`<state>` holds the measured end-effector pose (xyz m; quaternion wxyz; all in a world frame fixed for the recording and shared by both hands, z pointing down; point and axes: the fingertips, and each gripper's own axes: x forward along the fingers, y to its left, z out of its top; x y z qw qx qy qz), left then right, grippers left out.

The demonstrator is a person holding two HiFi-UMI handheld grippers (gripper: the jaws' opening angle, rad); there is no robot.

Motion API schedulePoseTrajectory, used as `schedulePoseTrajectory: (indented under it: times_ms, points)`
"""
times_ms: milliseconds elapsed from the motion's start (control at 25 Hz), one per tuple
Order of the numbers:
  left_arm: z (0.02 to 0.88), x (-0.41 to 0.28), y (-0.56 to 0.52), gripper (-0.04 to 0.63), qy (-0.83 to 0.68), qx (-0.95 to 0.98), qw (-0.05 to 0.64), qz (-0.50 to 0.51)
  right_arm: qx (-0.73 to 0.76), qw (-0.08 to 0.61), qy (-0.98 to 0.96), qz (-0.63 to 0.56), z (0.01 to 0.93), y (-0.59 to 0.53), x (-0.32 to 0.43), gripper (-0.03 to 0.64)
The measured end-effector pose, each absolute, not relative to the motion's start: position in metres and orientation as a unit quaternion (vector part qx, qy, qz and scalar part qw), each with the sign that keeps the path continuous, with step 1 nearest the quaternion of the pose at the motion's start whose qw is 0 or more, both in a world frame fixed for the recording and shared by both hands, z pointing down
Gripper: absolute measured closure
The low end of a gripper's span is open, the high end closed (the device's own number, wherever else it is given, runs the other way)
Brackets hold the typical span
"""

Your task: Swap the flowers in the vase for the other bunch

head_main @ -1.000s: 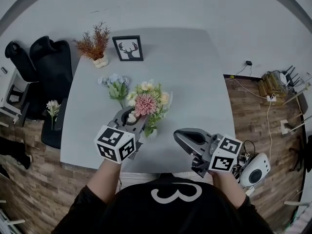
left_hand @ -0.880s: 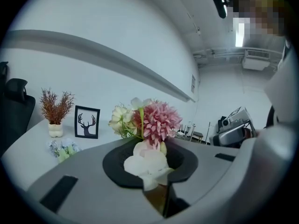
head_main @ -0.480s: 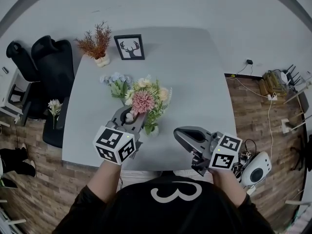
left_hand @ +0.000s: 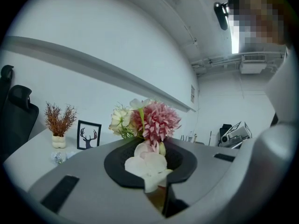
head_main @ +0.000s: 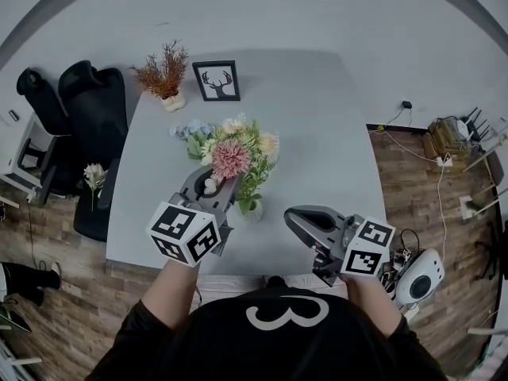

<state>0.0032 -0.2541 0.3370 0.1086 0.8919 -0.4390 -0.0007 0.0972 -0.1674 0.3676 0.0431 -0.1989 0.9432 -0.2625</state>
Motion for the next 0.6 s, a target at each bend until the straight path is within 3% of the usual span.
schedulePoseTrajectory:
  times_ms: [600]
  points:
    - [0.255,-0.025,-0.208,0.534,-0.445,0.89,0.067,-0.072,-0.189,0.048,0.949,-0.248,0.352,-0.139,0.083,0.609]
